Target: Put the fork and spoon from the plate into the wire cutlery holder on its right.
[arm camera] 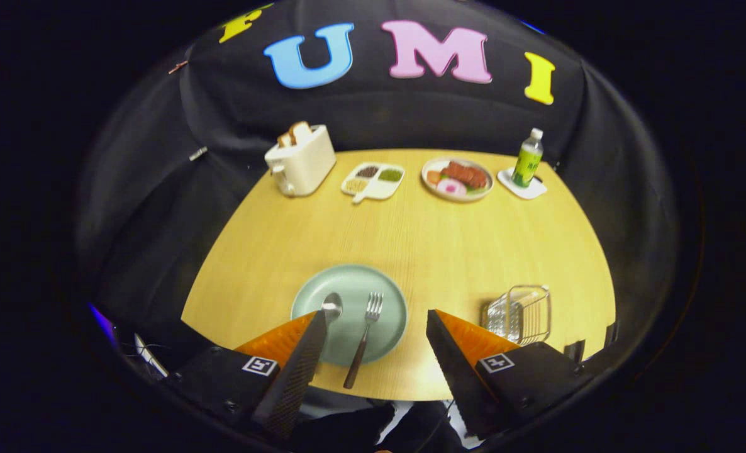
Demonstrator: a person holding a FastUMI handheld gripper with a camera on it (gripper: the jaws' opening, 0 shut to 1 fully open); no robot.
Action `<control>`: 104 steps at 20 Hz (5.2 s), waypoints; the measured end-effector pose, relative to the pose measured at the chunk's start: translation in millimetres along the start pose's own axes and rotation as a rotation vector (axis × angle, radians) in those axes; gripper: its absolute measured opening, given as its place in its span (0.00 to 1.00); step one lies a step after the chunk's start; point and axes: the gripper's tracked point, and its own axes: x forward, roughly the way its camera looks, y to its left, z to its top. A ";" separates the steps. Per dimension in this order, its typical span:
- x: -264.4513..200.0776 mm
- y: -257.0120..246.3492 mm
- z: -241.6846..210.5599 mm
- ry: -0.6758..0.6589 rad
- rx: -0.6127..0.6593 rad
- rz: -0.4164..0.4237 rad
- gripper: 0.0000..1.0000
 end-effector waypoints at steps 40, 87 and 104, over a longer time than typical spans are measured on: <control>129.8 2.3 -101.9 0.503 -0.143 -0.110 0.16; 2.2 -250.6 -47.9 1.175 -0.415 -0.074 0.08; -52.2 -235.8 12.4 0.732 -0.221 0.016 1.00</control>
